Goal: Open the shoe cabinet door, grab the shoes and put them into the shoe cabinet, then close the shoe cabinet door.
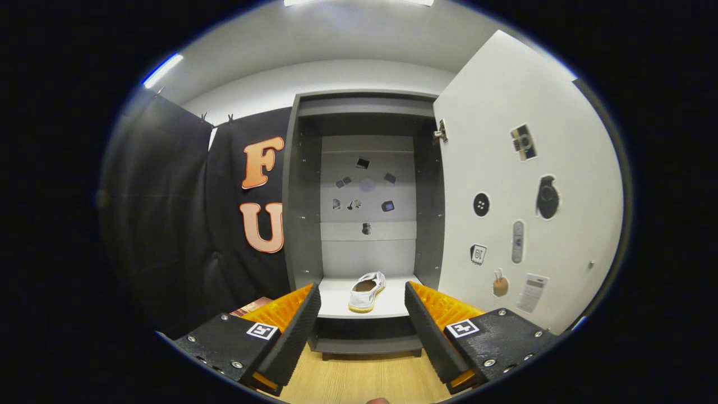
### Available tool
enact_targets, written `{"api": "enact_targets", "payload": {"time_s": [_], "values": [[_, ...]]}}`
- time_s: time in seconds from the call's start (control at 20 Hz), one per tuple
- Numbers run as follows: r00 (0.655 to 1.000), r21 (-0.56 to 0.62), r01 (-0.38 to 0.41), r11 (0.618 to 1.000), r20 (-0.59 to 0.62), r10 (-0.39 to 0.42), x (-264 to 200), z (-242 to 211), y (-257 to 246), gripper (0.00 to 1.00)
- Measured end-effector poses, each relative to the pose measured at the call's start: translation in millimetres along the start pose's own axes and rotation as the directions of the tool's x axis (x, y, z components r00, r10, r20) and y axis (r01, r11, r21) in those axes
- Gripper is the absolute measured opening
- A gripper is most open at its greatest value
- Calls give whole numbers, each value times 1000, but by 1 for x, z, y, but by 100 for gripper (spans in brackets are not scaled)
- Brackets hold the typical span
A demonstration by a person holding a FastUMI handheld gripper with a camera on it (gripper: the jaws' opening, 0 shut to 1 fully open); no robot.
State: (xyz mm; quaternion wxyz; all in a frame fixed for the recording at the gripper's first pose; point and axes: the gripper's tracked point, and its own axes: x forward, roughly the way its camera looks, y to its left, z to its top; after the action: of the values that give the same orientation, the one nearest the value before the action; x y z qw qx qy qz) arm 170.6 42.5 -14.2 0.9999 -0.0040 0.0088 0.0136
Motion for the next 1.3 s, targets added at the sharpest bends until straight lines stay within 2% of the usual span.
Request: {"api": "enact_targets", "payload": {"time_s": [0.25,0.6,0.9,1.1,1.3], "values": [[999,29,-11,1000,-33,12,-56,-3,-19,93],[1000,6,-25,1000,-15,25,-100,1,-44,94],[999,35,40,999,-7,-40,-131,11,-126,94],[995,6,99,995,-9,-99,-139,5,-177,93],[992,-10,124,992,-1,-124,-138,6,-220,93]]}}
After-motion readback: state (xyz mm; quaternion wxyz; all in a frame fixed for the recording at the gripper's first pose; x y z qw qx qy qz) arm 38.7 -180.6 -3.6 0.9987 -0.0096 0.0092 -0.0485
